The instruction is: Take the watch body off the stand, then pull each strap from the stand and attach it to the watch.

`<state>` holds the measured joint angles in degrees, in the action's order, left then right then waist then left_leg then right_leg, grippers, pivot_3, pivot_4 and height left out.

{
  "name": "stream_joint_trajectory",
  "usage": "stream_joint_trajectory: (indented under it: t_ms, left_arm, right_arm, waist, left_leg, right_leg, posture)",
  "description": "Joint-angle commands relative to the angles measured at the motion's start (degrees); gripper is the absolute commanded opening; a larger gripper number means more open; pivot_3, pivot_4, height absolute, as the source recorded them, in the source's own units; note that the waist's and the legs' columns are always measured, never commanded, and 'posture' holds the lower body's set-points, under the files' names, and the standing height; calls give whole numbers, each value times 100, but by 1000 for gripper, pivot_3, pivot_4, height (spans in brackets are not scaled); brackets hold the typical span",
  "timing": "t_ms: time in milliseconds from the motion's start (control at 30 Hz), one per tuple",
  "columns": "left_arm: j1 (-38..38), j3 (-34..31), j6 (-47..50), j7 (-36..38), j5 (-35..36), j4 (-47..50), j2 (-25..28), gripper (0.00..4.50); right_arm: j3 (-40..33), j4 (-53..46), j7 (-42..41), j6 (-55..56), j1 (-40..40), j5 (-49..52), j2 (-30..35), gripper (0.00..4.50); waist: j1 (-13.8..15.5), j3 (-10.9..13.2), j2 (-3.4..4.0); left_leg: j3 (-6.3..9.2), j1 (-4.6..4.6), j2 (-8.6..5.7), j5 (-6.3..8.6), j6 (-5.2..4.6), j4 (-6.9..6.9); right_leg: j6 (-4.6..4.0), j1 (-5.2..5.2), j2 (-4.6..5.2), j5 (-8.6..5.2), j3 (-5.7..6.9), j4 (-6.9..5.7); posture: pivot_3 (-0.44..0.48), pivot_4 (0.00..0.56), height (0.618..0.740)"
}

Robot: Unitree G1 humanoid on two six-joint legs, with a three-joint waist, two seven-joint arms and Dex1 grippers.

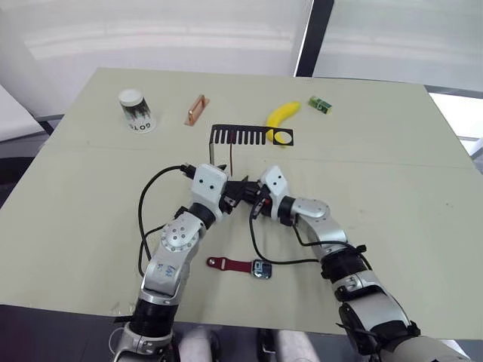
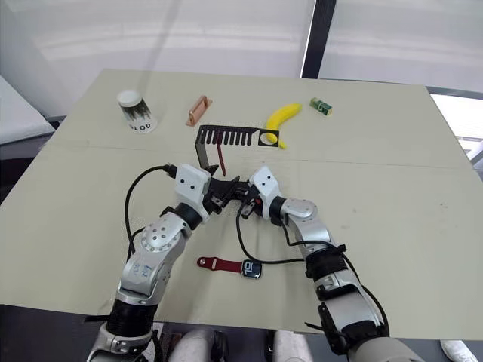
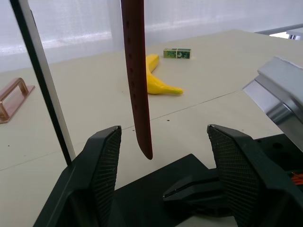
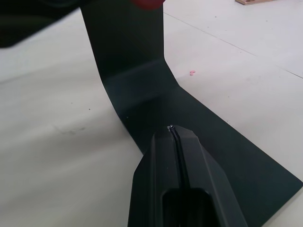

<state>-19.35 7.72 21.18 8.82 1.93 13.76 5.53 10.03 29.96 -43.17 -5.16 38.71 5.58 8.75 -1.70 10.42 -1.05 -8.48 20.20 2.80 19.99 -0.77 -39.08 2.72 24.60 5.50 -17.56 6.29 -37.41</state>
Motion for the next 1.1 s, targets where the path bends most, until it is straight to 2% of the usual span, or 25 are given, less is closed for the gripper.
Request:
stream_joint_trajectory:
  t_ms: [33,633,733,900,1100]
  left_arm:
    - [-199,-44,-297,-42,-53,-103,-68,3144]
    - [-615,-14,-902,-135,-249,-752,-238,3144]
    - [-649,-28,-1096,-187,-311,-819,-247,2345]
    - [-702,-39,-1181,-183,-301,-927,-258,72]
    - [-715,-81,-1486,-187,-287,-868,-256,72]
  right_arm:
    - [158,-38,-98,-157,-199,-84,-16,0]
    - [199,-32,-73,-261,-175,-81,-22,0]
    - [182,-11,-63,-273,-161,-75,-20,0]
    - [146,57,-27,-286,-121,-66,-32,0]
    - [140,84,-9,-308,-125,-67,-37,0]
  waist:
    - [-8,0,0]
    - [-7,0,0]
    - [-5,0,0]
    - [-6,0,0]
    - [-5,0,0]
  left_leg:
    - [0,-1,0,0,0,0]
    - [0,-1,0,0,0,0]
    - [0,-1,1,0,0,1]
    - [0,-1,1,0,0,1]
    - [0,-1,1,0,0,1]
  right_leg:
    - [0,-1,0,0,0,0]
    - [0,-1,0,0,2,0]
    - [0,-1,0,0,2,0]
    - [0,0,0,0,3,0]
    - [0,0,0,0,3,1]
  posture:
    - [0,150,729]
    - [0,150,729]
    - [0,150,729]
    - [0,150,729]
    - [0,150,729]
